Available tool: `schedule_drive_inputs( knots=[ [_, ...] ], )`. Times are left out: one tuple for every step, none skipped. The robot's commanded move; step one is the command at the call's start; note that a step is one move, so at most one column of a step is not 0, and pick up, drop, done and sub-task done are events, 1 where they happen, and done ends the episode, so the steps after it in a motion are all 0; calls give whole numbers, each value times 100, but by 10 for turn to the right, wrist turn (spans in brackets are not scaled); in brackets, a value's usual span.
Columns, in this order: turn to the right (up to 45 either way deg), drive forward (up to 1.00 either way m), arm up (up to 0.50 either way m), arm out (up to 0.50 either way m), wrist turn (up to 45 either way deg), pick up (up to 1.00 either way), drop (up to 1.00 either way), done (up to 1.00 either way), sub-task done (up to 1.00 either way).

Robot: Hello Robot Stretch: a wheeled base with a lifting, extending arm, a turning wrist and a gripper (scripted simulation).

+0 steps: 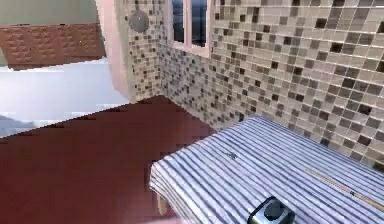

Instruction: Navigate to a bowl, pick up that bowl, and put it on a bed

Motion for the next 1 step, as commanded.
schedule_drive_inputs(
  knots=[
    [450, 0, 0, 0, 0, 0, 0, 0, 0]
  ],
)
